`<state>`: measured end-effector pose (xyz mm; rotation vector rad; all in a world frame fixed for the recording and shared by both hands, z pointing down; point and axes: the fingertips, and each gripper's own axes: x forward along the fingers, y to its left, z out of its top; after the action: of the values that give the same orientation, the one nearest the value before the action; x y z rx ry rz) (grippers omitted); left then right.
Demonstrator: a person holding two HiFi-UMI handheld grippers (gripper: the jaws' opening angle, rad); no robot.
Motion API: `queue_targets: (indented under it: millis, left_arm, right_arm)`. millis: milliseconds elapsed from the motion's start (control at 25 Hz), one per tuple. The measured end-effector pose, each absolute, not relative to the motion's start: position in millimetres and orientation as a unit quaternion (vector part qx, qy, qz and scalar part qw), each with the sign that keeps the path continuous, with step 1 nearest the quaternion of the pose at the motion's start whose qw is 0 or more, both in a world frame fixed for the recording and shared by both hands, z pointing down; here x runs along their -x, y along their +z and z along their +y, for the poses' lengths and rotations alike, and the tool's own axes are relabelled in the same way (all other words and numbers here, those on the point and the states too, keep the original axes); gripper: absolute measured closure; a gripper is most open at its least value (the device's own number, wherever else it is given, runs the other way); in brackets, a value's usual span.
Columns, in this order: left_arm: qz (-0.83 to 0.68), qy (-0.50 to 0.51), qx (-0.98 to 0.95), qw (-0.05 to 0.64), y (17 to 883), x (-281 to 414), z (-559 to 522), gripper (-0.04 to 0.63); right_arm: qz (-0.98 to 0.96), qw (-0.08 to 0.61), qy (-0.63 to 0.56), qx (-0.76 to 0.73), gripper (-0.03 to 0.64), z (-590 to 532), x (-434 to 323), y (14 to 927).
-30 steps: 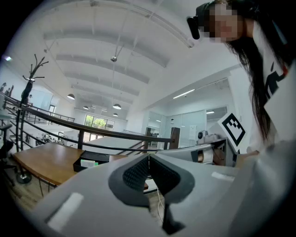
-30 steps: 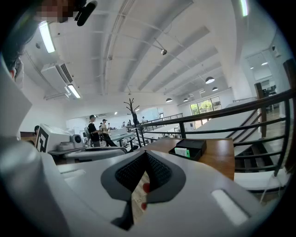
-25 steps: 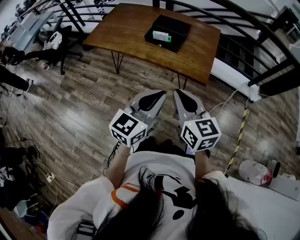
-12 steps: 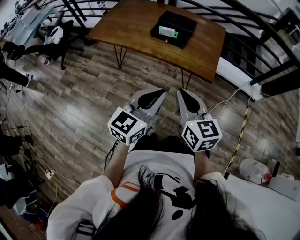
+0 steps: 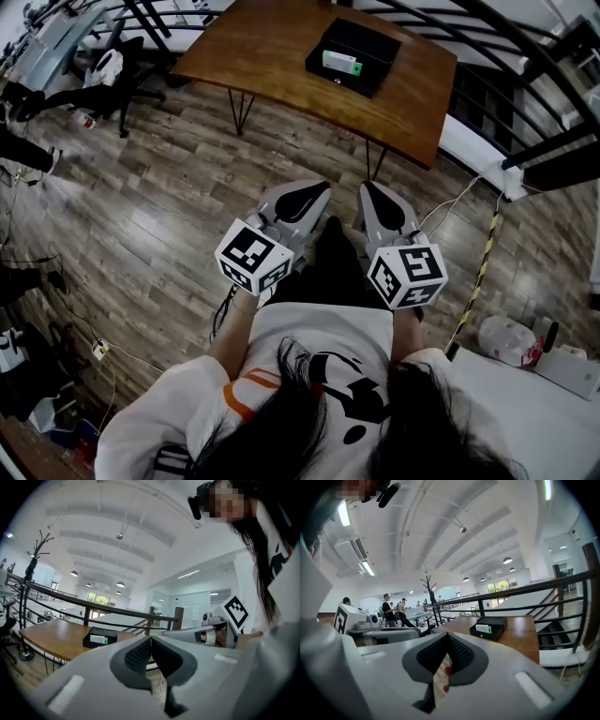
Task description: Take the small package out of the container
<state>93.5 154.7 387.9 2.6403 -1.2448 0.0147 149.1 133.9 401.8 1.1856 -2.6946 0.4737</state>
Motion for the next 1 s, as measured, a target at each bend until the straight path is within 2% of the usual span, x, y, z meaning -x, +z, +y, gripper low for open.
queue_targets:
  millis: [480, 1000]
  left_arm:
    - [-0.437, 0.013, -0.892, 0.116, 401, -88, 41, 0.595]
    - [-0.440, 0.026, -0.890, 0.119, 401, -123, -109, 0.595]
  right_arm:
    - [-0.912, 0.090, 0.143, -0.375, 0.592, 27, -143, 412]
    - [-0.918, 0.099, 0.160, -0.350, 0.577, -117, -170, 424]
